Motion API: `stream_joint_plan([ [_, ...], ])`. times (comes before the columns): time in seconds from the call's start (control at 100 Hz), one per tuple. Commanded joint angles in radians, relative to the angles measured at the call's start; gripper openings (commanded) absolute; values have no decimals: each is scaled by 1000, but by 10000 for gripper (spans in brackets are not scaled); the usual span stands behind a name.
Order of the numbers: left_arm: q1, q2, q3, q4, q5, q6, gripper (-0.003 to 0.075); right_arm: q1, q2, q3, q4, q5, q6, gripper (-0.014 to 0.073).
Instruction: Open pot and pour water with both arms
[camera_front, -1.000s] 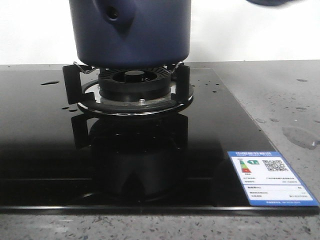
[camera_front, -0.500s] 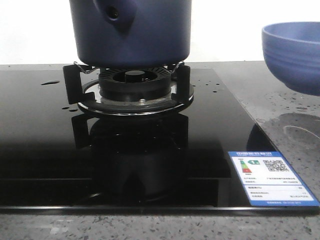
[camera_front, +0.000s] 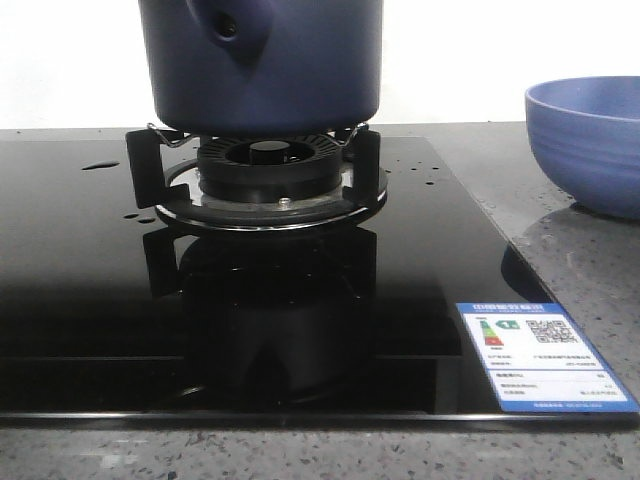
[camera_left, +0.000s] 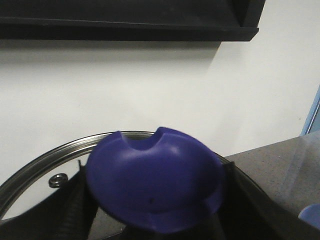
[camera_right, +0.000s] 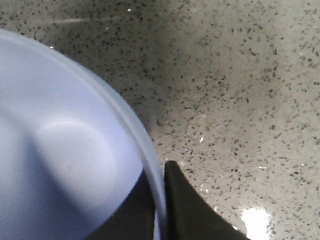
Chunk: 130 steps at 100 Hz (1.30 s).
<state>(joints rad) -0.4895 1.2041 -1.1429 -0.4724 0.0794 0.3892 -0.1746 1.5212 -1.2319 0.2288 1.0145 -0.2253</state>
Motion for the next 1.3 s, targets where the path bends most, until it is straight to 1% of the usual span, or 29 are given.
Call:
stream_joint_plan([
  [0.0,-10,-25,-42,-2,-106,1,358,-6,-33,-22,7,-25,-1,-55],
  [0.39,-10,-25,-42,-2,-104,1,358,-6,-6,-22,6,-14,-1,-55],
  [0.46,-10,-25,-42,-2,-102,1,358,-6,-4,-22,10,-14,-1,-26],
  [0.5,-10,-25,-42,-2,-102,1,358,-6,-6,-22,10,-14,-1,21],
  [0.55,-10,-25,-42,-2,-98,1,358,-6,-6,-24,10,-16,-1,106],
  [0.58,-10,-25,-42,-2,-96,1,358,-6,-6,-26,10,-16,-1,183],
  [0.6,-10,-25,-42,-2,-96,1,358,-6,-6,-29,10,-13,-1,218],
  [0.65,-10,-25,-42,-2,-92,1,358,-6,-6,-46,10,-1,-1,357],
  [0.68,-10,-25,-42,-2,-89,1,358,-6,-8,-59,10,8,-1,414],
  [0.72,-10,-25,-42,-2,-87,1,358,-6,-16,-81,12,21,-1,472],
  [0.75,-10,-25,-42,-2,-85,1,358,-6,-22,-97,12,24,-1,491],
  [0.88,-22,-24,-42,-2,-79,1,358,-6,-73,-164,30,50,-1,487],
  [0.94,-38,-16,-42,-2,-85,1,358,-6,-106,-181,60,49,-1,487],
  [1.08,-84,27,-42,-2,-105,1,358,-6,-182,-183,102,32,-1,487],
  [1.29,-133,121,-42,-2,-169,1,358,-6,-261,-183,102,42,-10,486],
])
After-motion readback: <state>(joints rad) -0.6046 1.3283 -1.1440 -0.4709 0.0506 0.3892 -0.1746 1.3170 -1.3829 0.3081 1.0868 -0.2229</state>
